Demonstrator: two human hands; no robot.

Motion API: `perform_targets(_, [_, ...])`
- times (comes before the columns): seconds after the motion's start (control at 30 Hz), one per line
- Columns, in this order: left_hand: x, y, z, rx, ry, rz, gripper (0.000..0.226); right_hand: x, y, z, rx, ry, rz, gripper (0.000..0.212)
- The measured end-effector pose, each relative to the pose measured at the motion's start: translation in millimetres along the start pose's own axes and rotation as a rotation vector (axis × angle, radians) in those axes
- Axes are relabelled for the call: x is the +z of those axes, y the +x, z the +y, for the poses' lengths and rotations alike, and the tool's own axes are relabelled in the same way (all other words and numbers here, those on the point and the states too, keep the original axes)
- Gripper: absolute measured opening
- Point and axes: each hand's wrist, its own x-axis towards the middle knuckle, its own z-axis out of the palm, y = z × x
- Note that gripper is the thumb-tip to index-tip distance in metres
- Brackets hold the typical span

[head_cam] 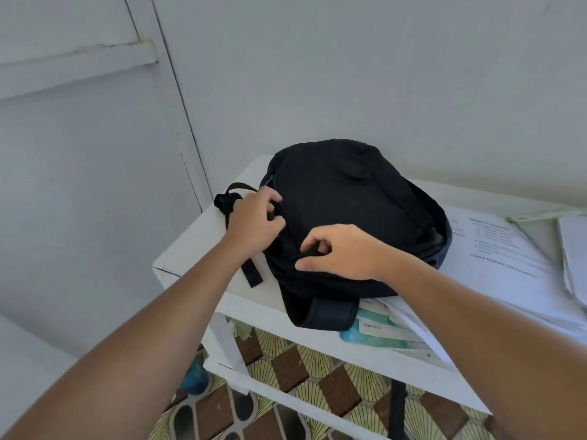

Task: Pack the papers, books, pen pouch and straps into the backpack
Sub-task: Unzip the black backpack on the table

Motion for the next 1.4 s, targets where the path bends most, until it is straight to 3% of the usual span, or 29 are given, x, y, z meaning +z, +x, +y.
perform_targets(0.07, [-5, -25, 21, 0.151, -0.04, -0.23, 0.016, -15, -6, 3, 0.032, 0.022, 0.035, 0.038])
perform_targets(0.17, [-14, -51, 37, 0.167, -0.105, -0.49, 0.022, -37, -15, 20, 0.087, -0.042, 0.167, 0.031])
perform_targets(0.23, [-16, -60, 41, 0.151, -0.123, -0.6, 0.023, -53, -26, 39, 0.194, -0.129, 0.354, 0.03])
perform_targets(0.3, [-14, -66, 45, 0.167, -0.056, -0.687, 0.049, -64, -35, 61, 0.36, -0.254, 0.527, 0.029])
perform_targets(0.37, [-5, -70, 47, 0.246, 0.105, -0.64, 0.061, -68, -44, 80, 0.556, -0.28, 0.563, 0.038])
perform_targets(0.5, [12, -72, 48, 0.36, 0.232, -0.437, 0.015, -62, -55, 93, 0.796, 0.321, 0.508, 0.072])
perform_targets(0.67, [4, -72, 58, 0.302, 0.159, -0.273, 0.015, -67, -48, 88, 0.627, 0.788, 0.531, 0.058])
perform_targets(0.77, [-15, -65, 67, 0.23, 0.098, -0.141, 0.009, -79, -32, 73, 0.356, 1.235, 0.629, 0.059])
perform_targets(0.83, [-29, -62, 79, 0.219, 0.058, -0.071, 0.009, -92, -22, 60, 0.182, 1.361, 0.63, 0.066])
perform_targets(0.93, [-37, -63, 112, 0.259, 0.022, -0.028, 0.016, -115, -17, 49, 0.175, 1.195, 0.68, 0.076])
perform_targets(1.07, [-2, -65, 169, 0.296, 0.033, -0.152, 0.021, -127, -31, 84, 0.381, 0.734, 0.911, 0.052])
perform_targets(1.23, [71, -78, 221, 0.26, -0.085, -0.368, 0.026, -113, -59, 147, 0.548, 0.448, 0.838, 0.026])
perform_targets(1.33, [88, -81, 229, 0.122, -0.312, -0.542, 0.017, -111, -73, 154, 0.582, 0.307, 0.805, 0.03])
perform_targets(1.4, [82, -77, 227, -0.115, -0.554, -0.663, 0.031, -112, -79, 147, 0.599, 0.239, 0.773, 0.039])
